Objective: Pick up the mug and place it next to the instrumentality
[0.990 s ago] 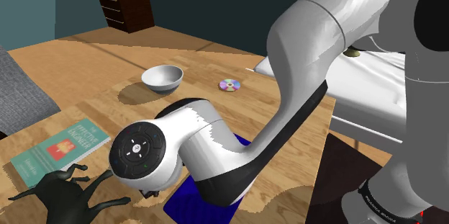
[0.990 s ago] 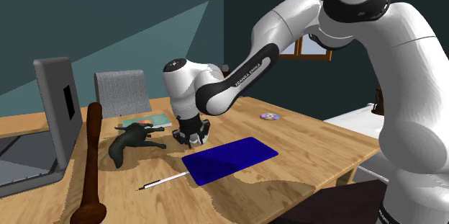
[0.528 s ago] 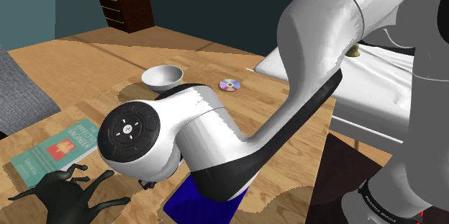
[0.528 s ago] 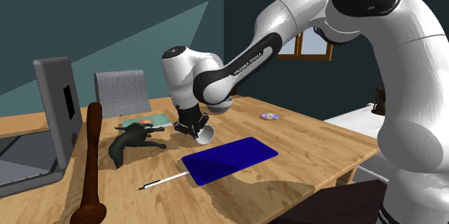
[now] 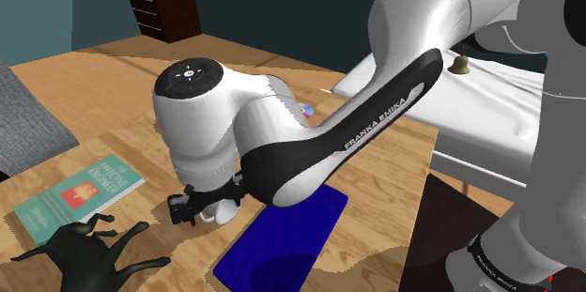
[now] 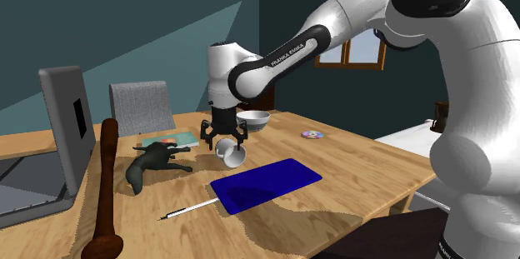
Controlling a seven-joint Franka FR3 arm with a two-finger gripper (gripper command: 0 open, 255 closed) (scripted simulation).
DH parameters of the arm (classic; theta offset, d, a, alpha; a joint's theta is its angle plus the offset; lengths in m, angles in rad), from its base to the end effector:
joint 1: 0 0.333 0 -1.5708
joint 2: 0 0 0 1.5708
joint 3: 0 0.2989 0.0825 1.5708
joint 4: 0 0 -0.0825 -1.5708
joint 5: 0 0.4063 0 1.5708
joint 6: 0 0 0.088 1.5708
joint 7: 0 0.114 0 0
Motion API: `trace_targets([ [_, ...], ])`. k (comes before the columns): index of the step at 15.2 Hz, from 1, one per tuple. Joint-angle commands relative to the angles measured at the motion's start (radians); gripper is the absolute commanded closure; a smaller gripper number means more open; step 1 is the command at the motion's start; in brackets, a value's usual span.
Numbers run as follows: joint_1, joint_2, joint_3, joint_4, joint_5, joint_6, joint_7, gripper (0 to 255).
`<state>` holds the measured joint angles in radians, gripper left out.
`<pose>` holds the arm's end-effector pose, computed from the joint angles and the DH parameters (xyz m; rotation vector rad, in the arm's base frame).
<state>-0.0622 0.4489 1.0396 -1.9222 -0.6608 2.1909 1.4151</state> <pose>0.3983 0.4896 0.3317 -3.0951 0.1915 -0.2933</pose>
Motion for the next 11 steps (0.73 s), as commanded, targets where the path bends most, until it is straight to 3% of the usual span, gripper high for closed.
trace_targets([
  [1, -0.152, 0.019, 0.074, -0.015, 0.259, 0.110, 0.104, 0],
  [8, -0.084, 0.089, 0.007, -0.017, 0.179, 0.164, 0.154, 0],
  [11, -0.077, 0.094, 0.000, -0.017, 0.174, 0.169, 0.157, 0],
])
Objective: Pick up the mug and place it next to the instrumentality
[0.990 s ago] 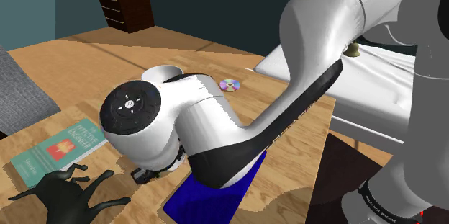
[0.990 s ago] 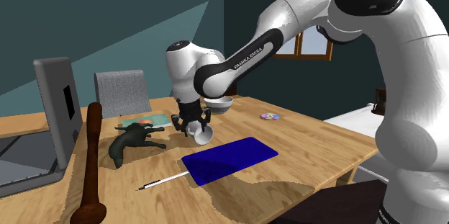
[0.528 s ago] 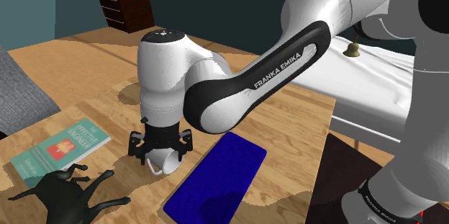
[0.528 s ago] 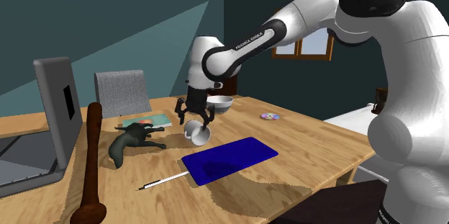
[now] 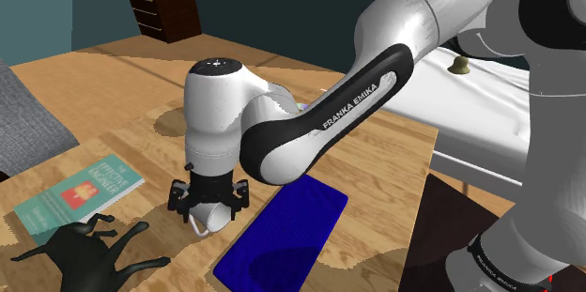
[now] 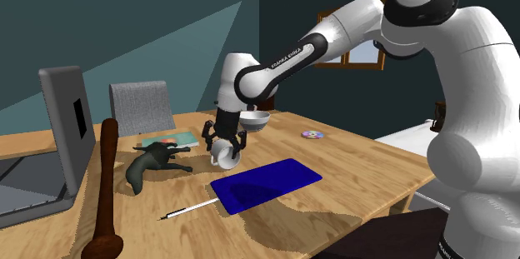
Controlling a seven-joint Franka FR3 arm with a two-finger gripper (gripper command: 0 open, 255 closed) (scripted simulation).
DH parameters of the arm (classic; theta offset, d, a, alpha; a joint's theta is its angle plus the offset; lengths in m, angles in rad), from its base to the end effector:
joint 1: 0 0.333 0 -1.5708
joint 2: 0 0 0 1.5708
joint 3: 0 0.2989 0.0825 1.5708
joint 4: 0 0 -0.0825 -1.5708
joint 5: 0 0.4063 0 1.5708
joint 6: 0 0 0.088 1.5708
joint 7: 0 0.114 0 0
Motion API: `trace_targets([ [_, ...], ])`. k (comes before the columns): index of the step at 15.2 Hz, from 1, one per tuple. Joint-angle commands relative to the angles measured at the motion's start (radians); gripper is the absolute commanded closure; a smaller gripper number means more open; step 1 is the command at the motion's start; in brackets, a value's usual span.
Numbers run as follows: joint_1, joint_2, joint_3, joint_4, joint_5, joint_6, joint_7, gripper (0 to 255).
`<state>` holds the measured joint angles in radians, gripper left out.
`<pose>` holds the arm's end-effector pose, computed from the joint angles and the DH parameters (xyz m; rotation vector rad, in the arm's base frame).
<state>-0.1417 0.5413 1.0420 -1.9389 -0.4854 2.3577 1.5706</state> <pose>0.4292 0.4741 0.3083 -2.8549 0.6604 0.0255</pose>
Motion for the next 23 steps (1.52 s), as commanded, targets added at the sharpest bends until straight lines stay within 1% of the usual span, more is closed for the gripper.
trace_targets([
  [1, 0.002, 0.001, -0.002, 0.000, -0.002, 0.002, 0.002, 0],
  [5, 0.002, 0.001, -0.002, 0.000, -0.002, 0.002, 0.001, 0],
  [6, 0.002, 0.001, -0.002, 0.000, -0.002, 0.002, 0.001, 255],
  [15, 0.002, 0.001, -0.002, 0.000, -0.002, 0.002, 0.002, 255],
  [23, -0.048, -0.051, 0.067, 0.034, 0.063, -0.076, -0.033, 255],
])
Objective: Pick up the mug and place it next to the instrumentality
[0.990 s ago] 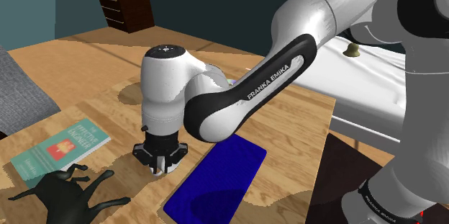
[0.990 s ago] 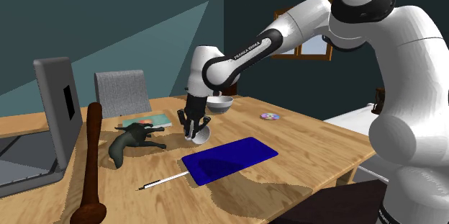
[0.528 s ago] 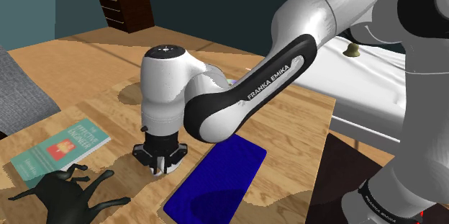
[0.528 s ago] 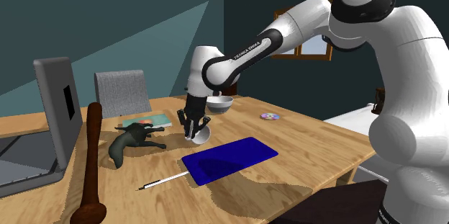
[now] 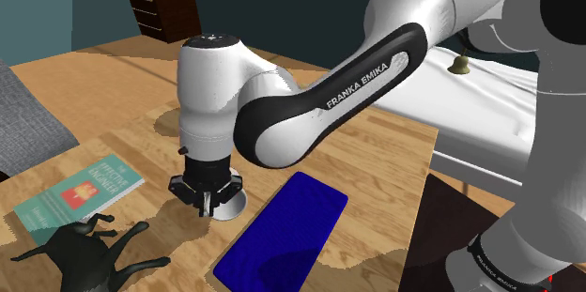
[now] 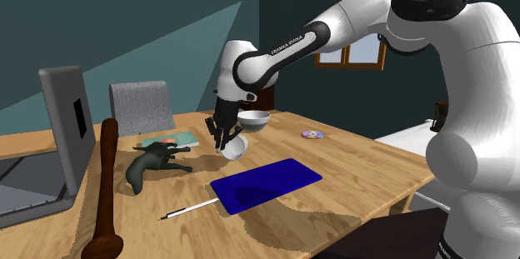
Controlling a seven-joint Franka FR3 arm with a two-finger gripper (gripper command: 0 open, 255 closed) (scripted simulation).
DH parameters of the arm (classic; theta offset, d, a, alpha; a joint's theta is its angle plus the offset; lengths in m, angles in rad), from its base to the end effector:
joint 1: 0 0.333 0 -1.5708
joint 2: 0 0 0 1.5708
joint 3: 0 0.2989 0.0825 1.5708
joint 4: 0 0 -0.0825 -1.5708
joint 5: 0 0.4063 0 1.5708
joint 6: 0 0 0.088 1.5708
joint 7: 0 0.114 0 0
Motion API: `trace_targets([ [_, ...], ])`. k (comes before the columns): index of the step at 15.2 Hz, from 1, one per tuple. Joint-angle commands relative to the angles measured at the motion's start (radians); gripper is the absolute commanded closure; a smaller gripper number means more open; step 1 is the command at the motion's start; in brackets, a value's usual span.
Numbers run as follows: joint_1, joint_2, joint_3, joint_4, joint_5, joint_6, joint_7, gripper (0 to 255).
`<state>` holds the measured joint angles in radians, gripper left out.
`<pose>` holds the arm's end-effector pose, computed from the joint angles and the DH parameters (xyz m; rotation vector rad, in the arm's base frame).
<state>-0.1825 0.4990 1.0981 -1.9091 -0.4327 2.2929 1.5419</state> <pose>0.4316 0.4748 0.3440 -2.8544 0.6608 0.0254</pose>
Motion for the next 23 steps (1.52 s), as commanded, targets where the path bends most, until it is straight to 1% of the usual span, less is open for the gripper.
trace_targets([
  [1, -0.013, -0.015, 0.019, 0.010, 0.018, -0.022, -0.008, 255],
  [13, -0.070, -0.080, 0.101, 0.093, 0.099, -0.150, -0.050, 255],
  [22, -0.091, -0.115, 0.141, 0.180, 0.143, -0.256, -0.072, 255],
  [23, -0.091, -0.115, 0.141, 0.180, 0.144, -0.256, -0.072, 255],
])
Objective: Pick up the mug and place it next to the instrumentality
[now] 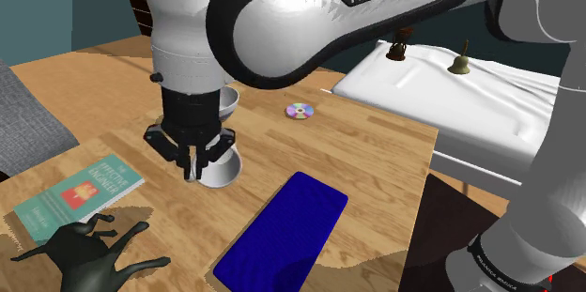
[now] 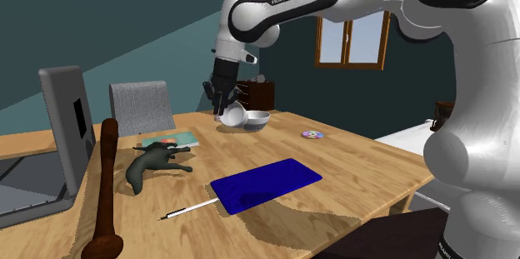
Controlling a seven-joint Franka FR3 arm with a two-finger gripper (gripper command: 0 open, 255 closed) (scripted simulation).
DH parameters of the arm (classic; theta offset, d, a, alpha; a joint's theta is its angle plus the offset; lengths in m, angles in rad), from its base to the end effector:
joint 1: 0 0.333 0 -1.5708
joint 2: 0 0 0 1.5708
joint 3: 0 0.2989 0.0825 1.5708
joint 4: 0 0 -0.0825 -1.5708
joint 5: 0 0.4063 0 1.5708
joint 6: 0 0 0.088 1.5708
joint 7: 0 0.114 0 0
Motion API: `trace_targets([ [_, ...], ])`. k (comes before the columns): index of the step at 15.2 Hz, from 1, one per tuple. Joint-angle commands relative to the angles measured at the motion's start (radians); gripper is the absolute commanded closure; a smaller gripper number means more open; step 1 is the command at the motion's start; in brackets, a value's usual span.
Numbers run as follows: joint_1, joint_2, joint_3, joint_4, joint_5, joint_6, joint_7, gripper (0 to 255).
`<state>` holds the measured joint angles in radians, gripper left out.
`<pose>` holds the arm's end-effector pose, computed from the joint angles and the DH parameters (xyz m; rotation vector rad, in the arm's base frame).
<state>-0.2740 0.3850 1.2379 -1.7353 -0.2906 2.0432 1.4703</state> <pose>0.4350 0.4762 0.4684 -2.8546 0.6605 0.0255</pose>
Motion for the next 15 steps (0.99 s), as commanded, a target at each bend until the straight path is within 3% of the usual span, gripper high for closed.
trace_targets([
  [1, -0.057, -0.026, 0.028, -0.022, 0.028, 0.002, -0.032, 255],
  [6, -0.393, -0.153, 0.208, -0.144, 0.177, 0.033, -0.213, 255],
  [9, -0.676, -0.201, 0.405, -0.200, 0.245, 0.036, -0.316, 255],
  [11, -0.835, -0.170, 0.529, -0.230, 0.220, 0.032, -0.339, 255],
  [15, -0.985, -0.059, 0.625, -0.273, 0.114, 0.010, -0.349, 255],
])
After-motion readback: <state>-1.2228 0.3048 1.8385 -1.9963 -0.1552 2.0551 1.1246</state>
